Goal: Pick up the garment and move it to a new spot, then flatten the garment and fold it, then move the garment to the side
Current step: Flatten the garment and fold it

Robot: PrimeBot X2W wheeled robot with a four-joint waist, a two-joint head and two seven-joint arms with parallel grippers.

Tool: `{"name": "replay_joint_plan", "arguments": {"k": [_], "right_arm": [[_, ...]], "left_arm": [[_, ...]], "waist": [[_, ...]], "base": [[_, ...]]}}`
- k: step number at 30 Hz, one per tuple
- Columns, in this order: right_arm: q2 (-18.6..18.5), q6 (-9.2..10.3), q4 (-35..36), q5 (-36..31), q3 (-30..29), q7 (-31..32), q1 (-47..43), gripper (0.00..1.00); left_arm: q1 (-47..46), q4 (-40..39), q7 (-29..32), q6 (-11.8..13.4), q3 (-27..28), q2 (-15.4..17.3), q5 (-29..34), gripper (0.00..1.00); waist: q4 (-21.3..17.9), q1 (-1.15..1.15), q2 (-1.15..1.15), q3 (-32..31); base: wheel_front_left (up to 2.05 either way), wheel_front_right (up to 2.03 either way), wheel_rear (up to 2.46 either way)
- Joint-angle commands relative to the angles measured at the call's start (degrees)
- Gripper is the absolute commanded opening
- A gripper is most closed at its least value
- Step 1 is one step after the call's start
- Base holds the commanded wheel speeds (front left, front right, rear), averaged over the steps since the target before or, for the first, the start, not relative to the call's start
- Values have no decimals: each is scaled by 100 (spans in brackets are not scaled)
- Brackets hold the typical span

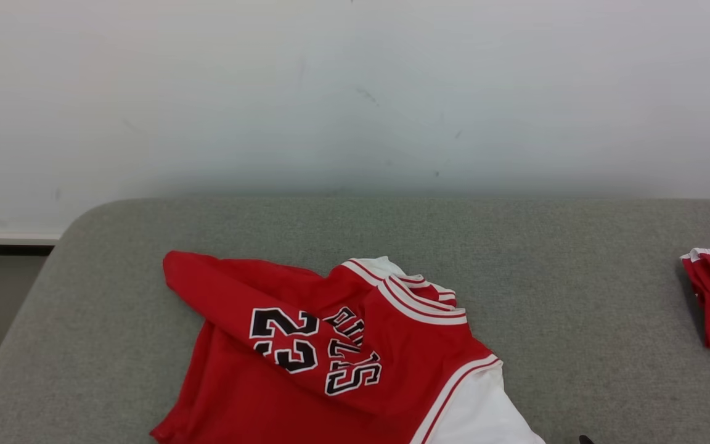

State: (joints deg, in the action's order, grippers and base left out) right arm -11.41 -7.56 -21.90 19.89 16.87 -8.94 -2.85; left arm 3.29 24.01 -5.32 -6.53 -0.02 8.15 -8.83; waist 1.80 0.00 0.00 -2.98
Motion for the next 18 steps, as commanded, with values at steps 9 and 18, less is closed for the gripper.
{"name": "replay_joint_plan", "arguments": {"k": [9, 18], "right_arm": [[-252, 17, -154, 416, 556, 449, 353, 100], [-313, 17, -314, 694, 1001, 685, 639, 100]], "left_arm": [[-398, 370, 452, -48, -71, 224, -223, 100], [-654, 526, 697, -77, -216, 346, -467, 100]], "waist": [[-3, 0, 0, 203], [60, 0, 0, 307]], "base": [[0, 0, 0], [0, 0, 0]]}}
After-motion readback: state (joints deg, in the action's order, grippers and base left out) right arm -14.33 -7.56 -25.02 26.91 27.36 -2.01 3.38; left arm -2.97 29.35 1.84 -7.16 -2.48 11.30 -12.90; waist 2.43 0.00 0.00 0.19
